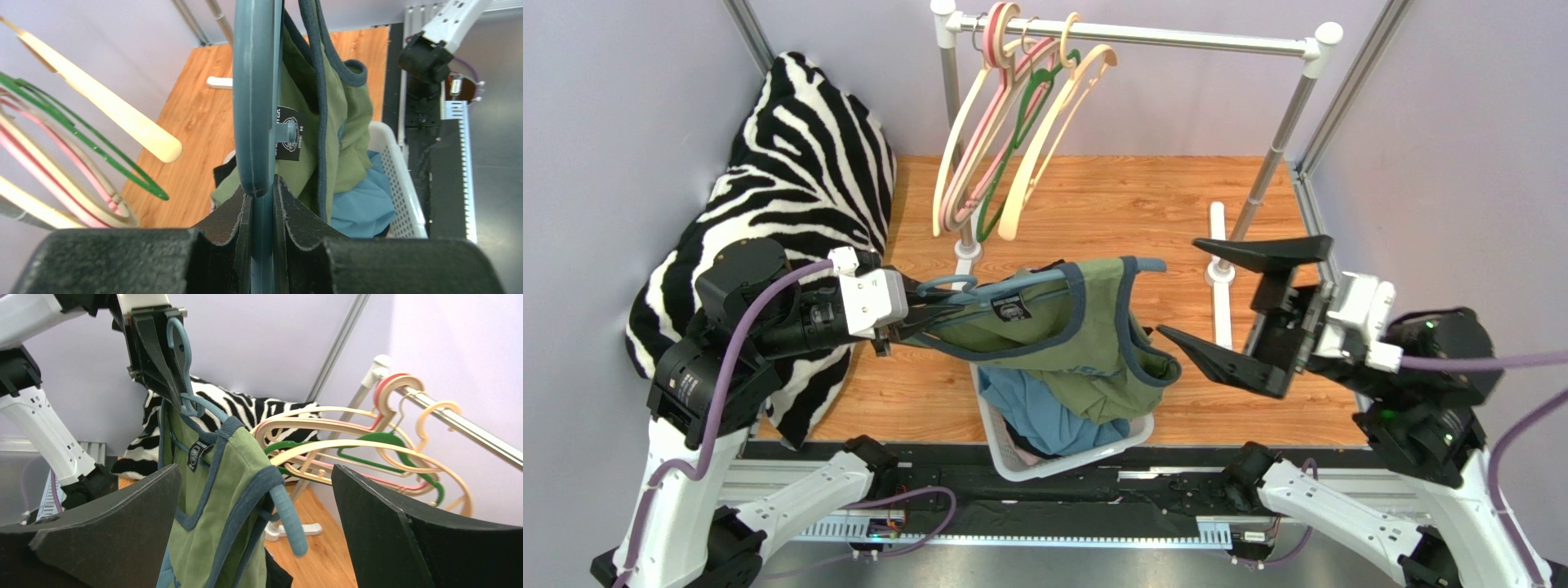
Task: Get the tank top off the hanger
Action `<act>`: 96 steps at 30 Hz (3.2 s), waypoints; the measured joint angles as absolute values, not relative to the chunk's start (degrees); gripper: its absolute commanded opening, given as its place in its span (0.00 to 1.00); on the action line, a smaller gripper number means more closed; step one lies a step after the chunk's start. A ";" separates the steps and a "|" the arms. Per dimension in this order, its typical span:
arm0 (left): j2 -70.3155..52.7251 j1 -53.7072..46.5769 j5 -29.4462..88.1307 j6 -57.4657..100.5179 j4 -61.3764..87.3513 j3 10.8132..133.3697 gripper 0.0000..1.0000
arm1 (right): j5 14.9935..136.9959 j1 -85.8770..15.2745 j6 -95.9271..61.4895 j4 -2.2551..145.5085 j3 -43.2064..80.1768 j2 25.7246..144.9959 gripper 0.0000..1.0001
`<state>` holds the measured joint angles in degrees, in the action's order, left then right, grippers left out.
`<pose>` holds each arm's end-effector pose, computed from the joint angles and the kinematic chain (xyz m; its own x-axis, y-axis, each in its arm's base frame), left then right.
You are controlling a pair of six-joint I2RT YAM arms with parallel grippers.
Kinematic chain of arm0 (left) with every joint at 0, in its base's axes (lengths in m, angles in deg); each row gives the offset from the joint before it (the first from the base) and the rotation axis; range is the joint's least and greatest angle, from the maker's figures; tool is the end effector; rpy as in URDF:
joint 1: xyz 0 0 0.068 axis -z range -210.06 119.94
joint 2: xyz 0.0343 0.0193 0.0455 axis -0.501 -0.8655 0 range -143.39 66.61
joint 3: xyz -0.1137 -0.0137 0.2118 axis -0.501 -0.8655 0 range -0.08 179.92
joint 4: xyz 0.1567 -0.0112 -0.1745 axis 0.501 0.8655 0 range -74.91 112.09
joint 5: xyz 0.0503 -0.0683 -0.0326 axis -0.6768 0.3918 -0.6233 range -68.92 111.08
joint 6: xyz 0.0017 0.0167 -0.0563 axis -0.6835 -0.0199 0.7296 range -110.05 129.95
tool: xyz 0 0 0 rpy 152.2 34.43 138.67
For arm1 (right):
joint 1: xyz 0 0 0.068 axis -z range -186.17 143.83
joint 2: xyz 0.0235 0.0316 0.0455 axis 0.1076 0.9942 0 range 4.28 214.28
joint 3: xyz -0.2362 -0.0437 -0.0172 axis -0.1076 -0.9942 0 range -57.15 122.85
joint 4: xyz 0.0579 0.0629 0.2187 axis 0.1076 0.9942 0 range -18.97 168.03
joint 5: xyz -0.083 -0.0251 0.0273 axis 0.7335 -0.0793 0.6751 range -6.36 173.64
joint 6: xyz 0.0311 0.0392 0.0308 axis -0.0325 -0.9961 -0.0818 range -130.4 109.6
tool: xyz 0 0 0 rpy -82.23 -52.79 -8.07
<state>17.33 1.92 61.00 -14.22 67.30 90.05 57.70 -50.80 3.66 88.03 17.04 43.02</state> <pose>0.0690 -0.0753 0.4543 0.2322 0.2251 -0.9463 0.9259 0.2468 0.2859 0.0496 0.0750 0.4678 0.4438 0.1309 -0.8865 -0.8445 0.3922 -0.3648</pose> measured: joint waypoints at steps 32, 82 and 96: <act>18.67 0.22 59.80 -16.60 65.79 88.41 0.13 | 56.54 -50.80 -8.25 79.19 4.19 49.12 0.00; 20.11 -1.01 61.09 -21.47 71.45 89.96 0.10 | 79.10 -51.01 -0.03 109.99 11.32 36.70 1.00; 18.54 -0.94 64.11 -20.71 73.26 89.11 0.10 | 69.75 -51.01 7.09 102.17 13.26 41.14 1.00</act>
